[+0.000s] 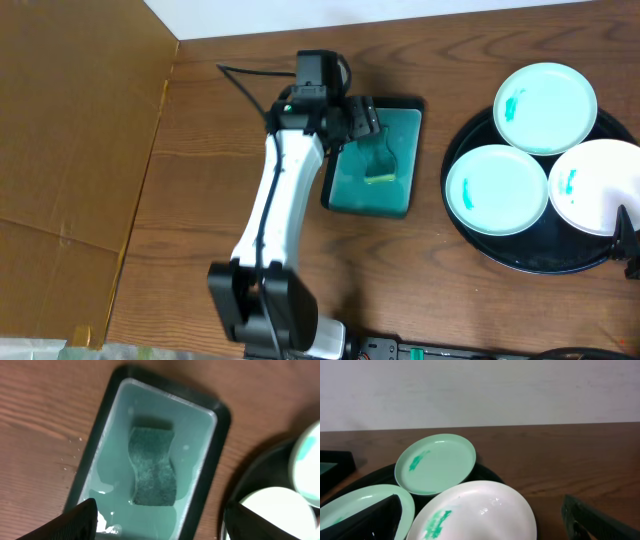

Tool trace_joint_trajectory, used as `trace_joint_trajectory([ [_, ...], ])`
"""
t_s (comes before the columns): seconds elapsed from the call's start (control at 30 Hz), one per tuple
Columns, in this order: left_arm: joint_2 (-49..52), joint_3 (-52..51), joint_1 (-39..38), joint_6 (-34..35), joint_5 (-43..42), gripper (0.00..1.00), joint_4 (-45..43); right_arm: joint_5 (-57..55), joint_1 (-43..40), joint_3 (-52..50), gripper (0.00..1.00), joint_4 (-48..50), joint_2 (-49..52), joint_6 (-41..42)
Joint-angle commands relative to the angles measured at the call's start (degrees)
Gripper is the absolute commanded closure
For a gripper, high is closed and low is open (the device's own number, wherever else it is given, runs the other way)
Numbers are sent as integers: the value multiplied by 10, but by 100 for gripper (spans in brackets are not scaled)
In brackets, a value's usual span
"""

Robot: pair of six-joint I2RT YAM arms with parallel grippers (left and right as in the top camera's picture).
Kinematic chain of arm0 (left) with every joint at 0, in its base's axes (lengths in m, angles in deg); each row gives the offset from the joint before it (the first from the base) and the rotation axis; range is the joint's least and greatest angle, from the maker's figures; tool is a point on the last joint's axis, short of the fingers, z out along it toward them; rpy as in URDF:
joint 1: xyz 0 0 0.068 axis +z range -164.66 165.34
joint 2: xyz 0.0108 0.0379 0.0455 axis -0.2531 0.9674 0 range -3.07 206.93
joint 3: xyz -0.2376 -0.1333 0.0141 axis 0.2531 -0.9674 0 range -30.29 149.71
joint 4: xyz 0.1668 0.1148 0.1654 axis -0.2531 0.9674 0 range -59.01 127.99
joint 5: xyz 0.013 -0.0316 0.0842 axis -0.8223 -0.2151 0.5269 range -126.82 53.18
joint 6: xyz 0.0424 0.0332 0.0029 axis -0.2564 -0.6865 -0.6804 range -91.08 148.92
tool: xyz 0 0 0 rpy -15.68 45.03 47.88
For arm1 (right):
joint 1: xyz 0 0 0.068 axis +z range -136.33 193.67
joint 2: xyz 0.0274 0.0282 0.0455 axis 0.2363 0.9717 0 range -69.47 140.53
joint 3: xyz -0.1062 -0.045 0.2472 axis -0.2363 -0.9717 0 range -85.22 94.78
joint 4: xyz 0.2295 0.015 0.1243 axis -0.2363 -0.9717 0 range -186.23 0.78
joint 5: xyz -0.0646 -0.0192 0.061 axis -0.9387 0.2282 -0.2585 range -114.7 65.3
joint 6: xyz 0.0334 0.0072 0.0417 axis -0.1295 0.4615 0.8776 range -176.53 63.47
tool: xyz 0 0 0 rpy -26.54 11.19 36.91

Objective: Clean dirty plates on tray and stack at the side
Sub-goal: 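Move the left gripper over the sponge in the teal water tray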

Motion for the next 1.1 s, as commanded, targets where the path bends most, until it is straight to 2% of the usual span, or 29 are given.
trace_joint_trajectory([
  [0.0, 39, 11, -1, 18, 10, 19, 3, -5, 5, -1, 1, -2, -3, -7],
  [0.23, 132, 9, -1, 18, 10, 19, -31, -5, 5, -1, 1, -2, -3, -7],
  [0.37, 190, 9, -1, 17, 16, 29, -55, -5, 5, -1, 1, -2, -3, -7],
  [0.5, 226, 9, -1, 17, 20, 29, -94, -5, 5, -1, 1, -2, -3, -7],
  [0.67, 242, 9, -1, 17, 21, 29, -126, -5, 5, -1, 1, -2, -3, -7],
  [1.0, 242, -5, -6, 17, 20, 29, -126, -5, 5, -1, 1, -2, -3, -7],
  [1.07, 242, -9, -6, 18, 20, 32, -125, -5, 5, -1, 1, -2, -3, -7],
])
